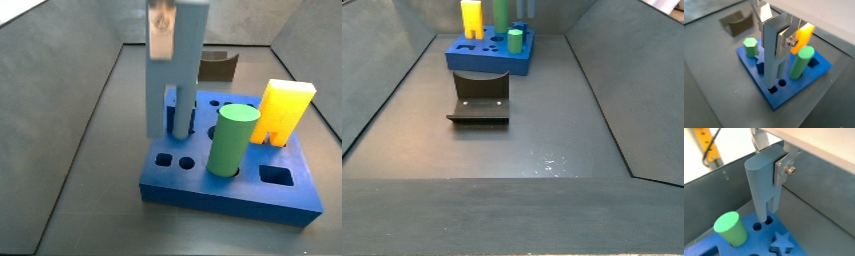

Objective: Pick up the square-circle object. Move up. Rotate the square-circle object. Place the square-circle object on the fixture. Regrasp the square-circle object. Move to above the board. Insert the square-circle object.
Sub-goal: Insert the square-circle object.

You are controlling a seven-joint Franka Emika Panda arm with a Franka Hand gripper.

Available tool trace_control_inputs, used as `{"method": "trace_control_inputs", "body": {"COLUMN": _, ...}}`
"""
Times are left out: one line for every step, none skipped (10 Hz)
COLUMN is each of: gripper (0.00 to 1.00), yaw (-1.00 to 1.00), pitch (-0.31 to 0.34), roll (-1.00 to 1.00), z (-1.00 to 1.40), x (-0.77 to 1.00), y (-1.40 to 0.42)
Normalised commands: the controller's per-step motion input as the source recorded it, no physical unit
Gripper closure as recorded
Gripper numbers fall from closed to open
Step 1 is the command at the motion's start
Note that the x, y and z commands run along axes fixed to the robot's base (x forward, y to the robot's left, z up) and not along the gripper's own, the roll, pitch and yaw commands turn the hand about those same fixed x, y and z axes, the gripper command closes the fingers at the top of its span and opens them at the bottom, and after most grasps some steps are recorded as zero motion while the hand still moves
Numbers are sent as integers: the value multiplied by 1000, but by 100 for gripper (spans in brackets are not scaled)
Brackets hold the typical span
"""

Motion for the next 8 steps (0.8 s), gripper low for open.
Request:
{"method": "trace_control_inputs", "body": {"gripper": 100, "yaw": -726, "pitch": -151, "roll": 39, "z": -523, "x": 303, "y": -57}}
{"method": "trace_control_inputs", "body": {"gripper": 100, "yaw": -663, "pitch": -137, "roll": 31, "z": -517, "x": 380, "y": -17}}
{"method": "trace_control_inputs", "body": {"gripper": 100, "yaw": -397, "pitch": -73, "roll": 11, "z": -249, "x": 0, "y": -14}}
{"method": "trace_control_inputs", "body": {"gripper": 100, "yaw": -60, "pitch": -19, "roll": 0, "z": -100, "x": -49, "y": 0}}
{"method": "trace_control_inputs", "body": {"gripper": 100, "yaw": 0, "pitch": -11, "roll": 0, "z": -146, "x": 0, "y": 29}}
{"method": "trace_control_inputs", "body": {"gripper": 100, "yaw": -3, "pitch": -10, "roll": 110, "z": -266, "x": 0, "y": 0}}
{"method": "trace_control_inputs", "body": {"gripper": 100, "yaw": -103, "pitch": -70, "roll": 146, "z": -280, "x": 86, "y": 0}}
{"method": "trace_control_inputs", "body": {"gripper": 100, "yaw": -40, "pitch": -123, "roll": 166, "z": -206, "x": 34, "y": -37}}
